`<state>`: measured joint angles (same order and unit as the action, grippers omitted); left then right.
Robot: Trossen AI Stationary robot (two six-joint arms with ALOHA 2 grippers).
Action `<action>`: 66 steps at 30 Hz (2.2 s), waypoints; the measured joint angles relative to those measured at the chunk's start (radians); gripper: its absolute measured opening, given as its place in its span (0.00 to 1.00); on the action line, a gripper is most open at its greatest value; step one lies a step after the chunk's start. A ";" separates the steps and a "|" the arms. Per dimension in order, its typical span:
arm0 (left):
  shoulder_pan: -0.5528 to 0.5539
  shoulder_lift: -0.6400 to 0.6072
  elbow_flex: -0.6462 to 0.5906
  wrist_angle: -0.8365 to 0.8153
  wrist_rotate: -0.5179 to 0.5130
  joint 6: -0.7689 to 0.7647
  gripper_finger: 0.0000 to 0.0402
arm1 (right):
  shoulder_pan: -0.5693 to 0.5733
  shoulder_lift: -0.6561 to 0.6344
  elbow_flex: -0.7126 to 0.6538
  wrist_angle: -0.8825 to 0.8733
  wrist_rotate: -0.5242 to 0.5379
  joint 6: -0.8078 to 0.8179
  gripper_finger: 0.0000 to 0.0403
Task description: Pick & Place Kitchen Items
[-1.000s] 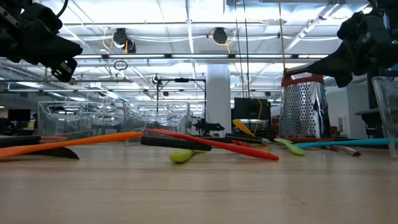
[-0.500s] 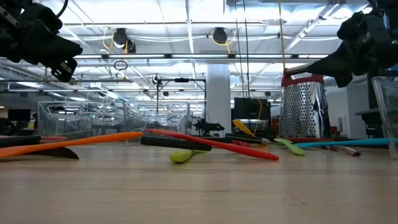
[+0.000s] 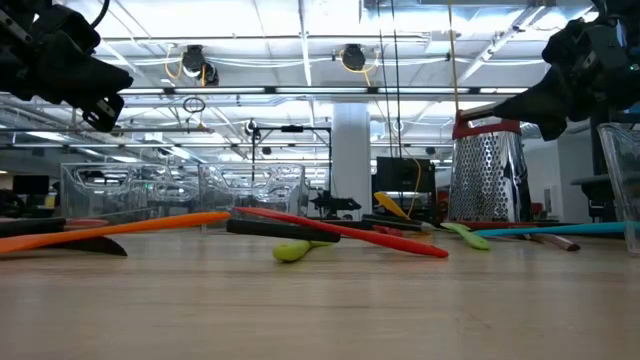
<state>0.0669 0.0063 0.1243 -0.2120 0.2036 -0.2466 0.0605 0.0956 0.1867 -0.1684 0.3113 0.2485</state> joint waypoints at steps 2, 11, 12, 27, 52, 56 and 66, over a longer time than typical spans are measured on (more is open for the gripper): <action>0.000 0.000 0.000 0.000 0.000 0.000 0.09 | 0.000 0.000 0.000 0.000 0.000 0.000 0.01; 0.000 0.000 0.000 0.000 0.000 0.000 0.09 | 0.000 0.000 0.000 0.011 0.001 -0.009 0.01; 0.000 0.000 0.000 0.000 0.000 0.000 0.09 | 0.000 0.000 0.000 0.018 0.001 -0.010 0.01; 0.000 0.000 0.000 0.000 0.000 0.000 0.09 | 0.000 0.000 0.000 0.029 0.002 0.000 0.01; 0.000 0.000 0.000 0.000 -0.091 0.006 0.09 | 0.000 0.001 0.000 0.067 0.001 0.006 0.01; 0.000 0.000 0.000 0.000 -0.099 0.006 0.09 | 0.000 0.001 0.000 0.148 0.002 -0.048 0.01; 0.000 0.000 0.000 0.000 -0.100 0.009 0.09 | 0.000 0.001 0.000 0.219 0.001 -0.106 0.01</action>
<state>0.0666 0.0067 0.1242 -0.2121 0.1036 -0.2379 0.0605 0.0967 0.1864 0.0505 0.3126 0.1420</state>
